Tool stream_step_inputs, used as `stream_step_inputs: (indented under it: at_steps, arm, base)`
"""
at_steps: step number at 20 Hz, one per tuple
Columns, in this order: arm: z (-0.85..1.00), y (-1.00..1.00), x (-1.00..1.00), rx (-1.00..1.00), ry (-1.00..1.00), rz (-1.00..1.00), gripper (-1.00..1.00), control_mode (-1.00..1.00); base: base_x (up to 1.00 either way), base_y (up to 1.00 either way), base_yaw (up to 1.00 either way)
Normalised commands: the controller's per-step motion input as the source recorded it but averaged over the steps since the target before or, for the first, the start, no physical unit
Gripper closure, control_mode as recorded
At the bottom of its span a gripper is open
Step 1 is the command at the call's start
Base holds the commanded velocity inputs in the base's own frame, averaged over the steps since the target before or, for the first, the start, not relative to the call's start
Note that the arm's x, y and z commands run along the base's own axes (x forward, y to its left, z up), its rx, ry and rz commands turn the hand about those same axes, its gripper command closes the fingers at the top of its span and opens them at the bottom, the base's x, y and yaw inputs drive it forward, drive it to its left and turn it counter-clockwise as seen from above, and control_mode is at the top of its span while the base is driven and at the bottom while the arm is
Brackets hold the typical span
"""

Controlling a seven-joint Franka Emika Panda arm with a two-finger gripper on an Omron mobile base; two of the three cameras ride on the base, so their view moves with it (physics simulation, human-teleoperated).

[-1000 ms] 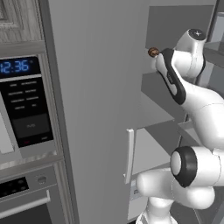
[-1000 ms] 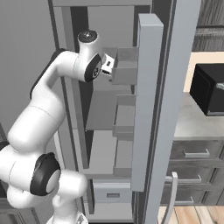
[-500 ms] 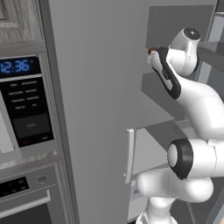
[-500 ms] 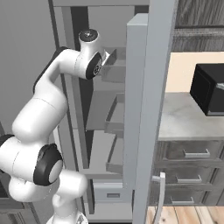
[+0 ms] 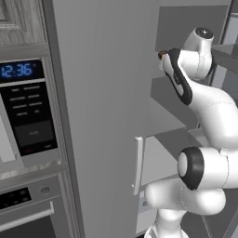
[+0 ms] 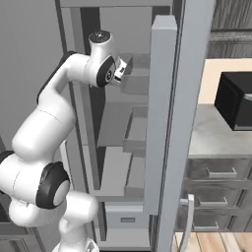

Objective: Take the tomato and potato out of the freezer and place them in the tupperware container on the counter. Then put the tupperware containing the vegetables back in the freezer.

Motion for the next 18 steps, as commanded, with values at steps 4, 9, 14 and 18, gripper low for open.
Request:
stream_step_inputs:
  at_steps: [4, 9, 14, 18]
  arm:
    - [0.05, -0.44, -0.65, 0.00, 0.00, -0.02, -1.00, -1.00]
    - [0.26, 0.26, 0.22, 0.00, -0.16, 0.00, -1.00, -1.00]
    - [0.31, 0.34, 0.22, 0.00, -0.14, 0.00, -1.00, -1.00]
    - [0.54, -0.09, 0.37, 0.01, 0.00, 0.00, -1.00, -1.00]
  base:
    - [0.00, 0.00, 0.00]
    - [0.00, 0.00, 0.00]
    - [0.00, 0.00, 0.00]
    - [0.00, 0.00, 0.00]
